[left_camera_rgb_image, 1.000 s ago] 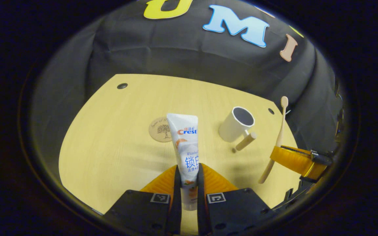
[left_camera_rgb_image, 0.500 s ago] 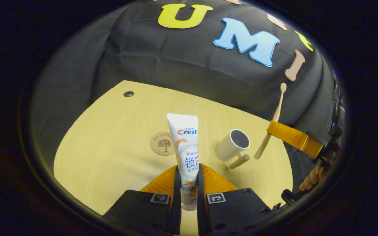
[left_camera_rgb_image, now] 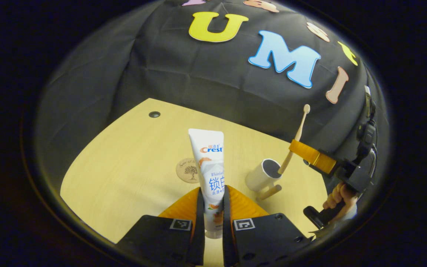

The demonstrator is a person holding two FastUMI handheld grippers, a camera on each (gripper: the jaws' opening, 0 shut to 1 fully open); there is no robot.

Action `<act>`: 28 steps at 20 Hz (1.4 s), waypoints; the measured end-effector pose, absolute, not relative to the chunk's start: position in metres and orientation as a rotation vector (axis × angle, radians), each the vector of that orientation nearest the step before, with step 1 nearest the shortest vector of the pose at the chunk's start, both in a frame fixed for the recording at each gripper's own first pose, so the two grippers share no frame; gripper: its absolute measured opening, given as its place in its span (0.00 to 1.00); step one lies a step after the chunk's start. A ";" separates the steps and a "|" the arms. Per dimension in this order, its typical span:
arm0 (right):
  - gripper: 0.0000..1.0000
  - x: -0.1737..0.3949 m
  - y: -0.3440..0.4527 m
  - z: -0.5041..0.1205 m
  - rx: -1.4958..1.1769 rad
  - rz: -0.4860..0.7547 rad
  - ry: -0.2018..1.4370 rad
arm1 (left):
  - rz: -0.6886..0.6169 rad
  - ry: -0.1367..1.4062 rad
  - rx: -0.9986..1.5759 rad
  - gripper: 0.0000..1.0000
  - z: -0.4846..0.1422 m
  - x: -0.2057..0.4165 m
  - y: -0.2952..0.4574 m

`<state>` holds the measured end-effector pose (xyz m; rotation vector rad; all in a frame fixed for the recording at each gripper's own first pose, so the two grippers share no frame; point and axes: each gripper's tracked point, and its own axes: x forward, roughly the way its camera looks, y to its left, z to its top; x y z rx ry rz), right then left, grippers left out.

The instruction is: Put the toothbrush and toothpaste on the desktop into the cup, then pick up the cup and place it on the coaster on the desktop.

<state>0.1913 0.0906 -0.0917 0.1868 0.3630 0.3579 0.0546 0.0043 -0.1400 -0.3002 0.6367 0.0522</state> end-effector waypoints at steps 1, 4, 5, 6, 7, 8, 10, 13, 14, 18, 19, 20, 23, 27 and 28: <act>0.03 0.194 0.090 -0.094 0.171 0.350 0.356 | 0.057 0.634 -0.303 0.27 -0.139 0.054 0.004; 0.03 0.204 0.087 -0.104 0.117 0.328 0.348 | 0.065 0.628 -0.309 0.26 -0.138 0.053 0.004; 0.03 0.207 0.087 -0.110 0.105 0.325 0.354 | 0.069 0.628 -0.313 0.25 -0.138 0.053 0.004; 0.03 0.210 0.087 -0.117 0.095 0.323 0.365 | 0.070 0.629 -0.319 0.25 -0.138 0.052 0.004; 0.03 0.211 0.086 -0.124 0.087 0.318 0.377 | 0.074 0.633 -0.326 0.25 -0.139 0.052 0.004; 0.04 0.213 0.087 -0.126 0.083 0.321 0.386 | 0.082 0.636 -0.331 0.27 -0.141 0.053 0.006; 0.04 0.219 0.088 -0.140 0.080 0.316 0.416 | 0.091 0.643 -0.338 0.27 -0.144 0.052 0.007; 0.04 0.219 0.090 -0.153 0.084 0.318 0.457 | 0.098 0.647 -0.340 0.25 -0.145 0.050 0.009; 0.04 0.218 0.090 -0.156 0.081 0.320 0.470 | 0.099 0.645 -0.341 0.27 -0.144 0.050 0.010; 0.06 0.212 0.087 -0.161 0.050 0.317 0.485 | 0.097 0.637 -0.338 0.27 -0.141 0.048 0.010; 0.07 0.211 0.086 -0.162 0.044 0.315 0.486 | 0.095 0.637 -0.337 0.27 -0.142 0.048 0.009; 0.10 0.209 0.086 -0.162 0.042 0.316 0.489 | 0.093 0.637 -0.337 0.27 -0.141 0.047 0.009; 0.22 0.203 0.084 -0.161 0.038 0.313 0.498 | 0.088 0.634 -0.338 0.27 -0.140 0.046 0.007; 0.51 0.194 0.075 -0.159 0.052 0.299 0.501 | 0.070 0.624 -0.332 0.27 -0.137 0.047 0.005; 0.68 0.192 0.071 -0.158 0.054 0.290 0.502 | 0.066 0.621 -0.330 0.25 -0.137 0.048 0.004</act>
